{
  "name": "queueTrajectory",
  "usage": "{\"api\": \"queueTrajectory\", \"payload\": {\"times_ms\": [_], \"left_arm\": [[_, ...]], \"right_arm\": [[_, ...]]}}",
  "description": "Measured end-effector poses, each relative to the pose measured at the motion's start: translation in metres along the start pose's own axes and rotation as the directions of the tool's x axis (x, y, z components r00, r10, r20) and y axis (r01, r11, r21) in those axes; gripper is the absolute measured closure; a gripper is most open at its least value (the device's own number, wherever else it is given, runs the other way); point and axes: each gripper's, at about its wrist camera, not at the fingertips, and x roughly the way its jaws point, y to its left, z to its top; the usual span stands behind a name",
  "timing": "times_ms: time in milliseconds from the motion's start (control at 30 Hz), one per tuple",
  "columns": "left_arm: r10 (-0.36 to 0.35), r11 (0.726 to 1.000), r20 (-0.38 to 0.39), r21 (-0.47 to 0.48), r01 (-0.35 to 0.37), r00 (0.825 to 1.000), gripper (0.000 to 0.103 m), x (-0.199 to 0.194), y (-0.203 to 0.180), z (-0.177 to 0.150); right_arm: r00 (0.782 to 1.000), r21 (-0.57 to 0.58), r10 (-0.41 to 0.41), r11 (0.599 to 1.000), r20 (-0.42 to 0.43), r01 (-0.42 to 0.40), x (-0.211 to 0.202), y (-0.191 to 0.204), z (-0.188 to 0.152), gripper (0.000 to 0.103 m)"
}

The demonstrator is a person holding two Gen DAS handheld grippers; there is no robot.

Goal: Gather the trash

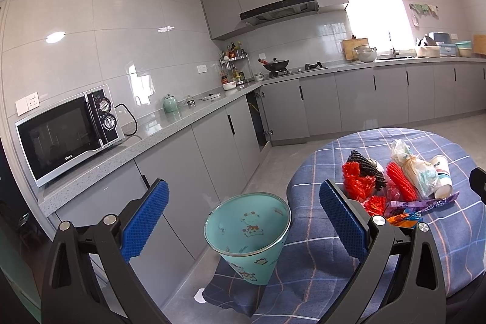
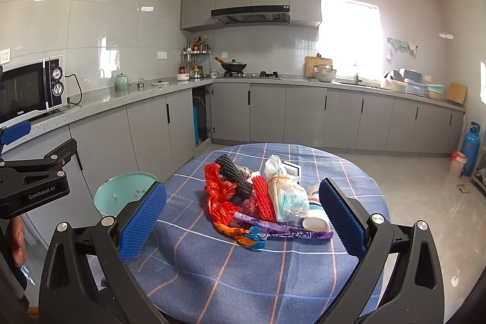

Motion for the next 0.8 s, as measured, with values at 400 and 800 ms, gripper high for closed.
{"api": "queueTrajectory", "payload": {"times_ms": [400, 800], "left_arm": [[-0.002, 1.0, -0.003, 0.002, 0.002, 1.0, 0.005, 0.0001, -0.0001, 0.0], [-0.002, 1.0, -0.004, 0.0, 0.002, 1.0, 0.005, 0.0013, 0.0003, -0.0009]], "right_arm": [[1.0, 0.001, -0.001, 1.0, -0.001, 0.001, -0.0003, -0.0011, 0.0002, 0.004], [1.0, 0.006, -0.004, 1.0, 0.006, 0.004, -0.003, -0.006, 0.0015, 0.004]]}}
